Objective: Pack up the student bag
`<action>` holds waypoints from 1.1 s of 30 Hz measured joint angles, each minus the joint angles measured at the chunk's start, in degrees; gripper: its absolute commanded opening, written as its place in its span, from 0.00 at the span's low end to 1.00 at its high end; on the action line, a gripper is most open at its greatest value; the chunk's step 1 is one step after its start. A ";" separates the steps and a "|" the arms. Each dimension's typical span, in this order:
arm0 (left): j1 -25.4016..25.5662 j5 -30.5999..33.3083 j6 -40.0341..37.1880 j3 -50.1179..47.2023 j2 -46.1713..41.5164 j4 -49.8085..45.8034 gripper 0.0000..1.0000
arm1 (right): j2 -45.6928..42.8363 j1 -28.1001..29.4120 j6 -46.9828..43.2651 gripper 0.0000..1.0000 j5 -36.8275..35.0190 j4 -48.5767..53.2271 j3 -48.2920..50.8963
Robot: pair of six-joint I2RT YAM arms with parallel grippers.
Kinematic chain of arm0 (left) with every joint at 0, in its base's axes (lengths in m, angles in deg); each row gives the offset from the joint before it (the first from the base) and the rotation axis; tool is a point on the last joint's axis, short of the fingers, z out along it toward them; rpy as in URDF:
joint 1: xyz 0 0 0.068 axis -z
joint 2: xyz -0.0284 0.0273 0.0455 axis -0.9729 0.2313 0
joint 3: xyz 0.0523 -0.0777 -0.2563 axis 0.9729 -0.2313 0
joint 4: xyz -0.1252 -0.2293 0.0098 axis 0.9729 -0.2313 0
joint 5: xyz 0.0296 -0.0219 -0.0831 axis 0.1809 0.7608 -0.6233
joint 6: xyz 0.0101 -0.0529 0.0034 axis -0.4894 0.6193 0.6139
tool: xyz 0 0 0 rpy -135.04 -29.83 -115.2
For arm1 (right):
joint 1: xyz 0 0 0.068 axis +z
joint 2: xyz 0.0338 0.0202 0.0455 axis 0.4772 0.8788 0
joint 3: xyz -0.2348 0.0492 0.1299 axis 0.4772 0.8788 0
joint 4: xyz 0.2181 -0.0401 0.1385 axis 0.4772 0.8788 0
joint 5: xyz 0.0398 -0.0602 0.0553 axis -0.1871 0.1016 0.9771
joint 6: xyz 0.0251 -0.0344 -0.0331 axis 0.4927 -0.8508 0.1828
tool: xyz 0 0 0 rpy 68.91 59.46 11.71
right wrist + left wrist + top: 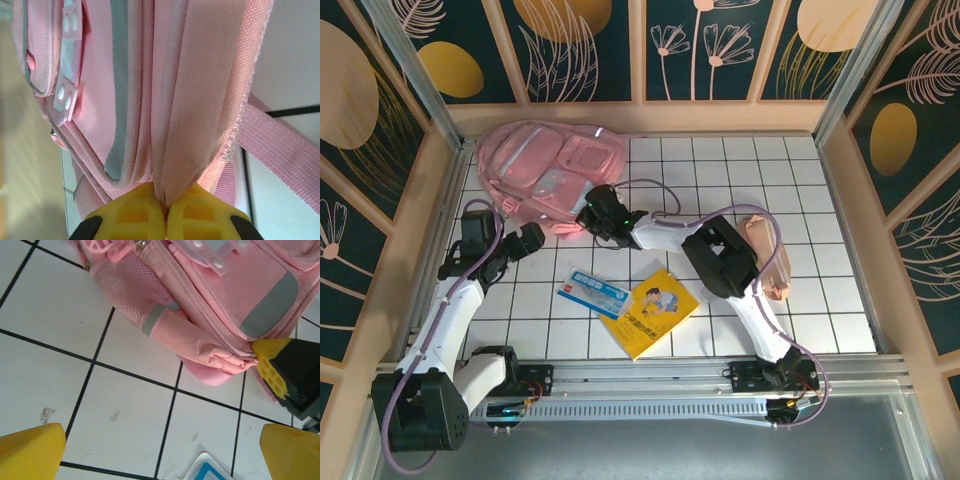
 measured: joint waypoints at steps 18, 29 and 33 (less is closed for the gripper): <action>0.04 -6.56 3.82 7.72 14.12 4.68 0.99 | -24.13 -15.56 -11.61 0.57 -4.68 16.00 21.66; 0.07 -5.84 4.48 9.90 28.22 9.01 0.99 | -21.97 -2.10 -0.44 0.55 -0.94 14.84 24.13; 0.07 -3.43 3.85 12.39 34.32 8.96 0.92 | -17.25 -2.43 -0.04 0.53 0.07 13.05 21.53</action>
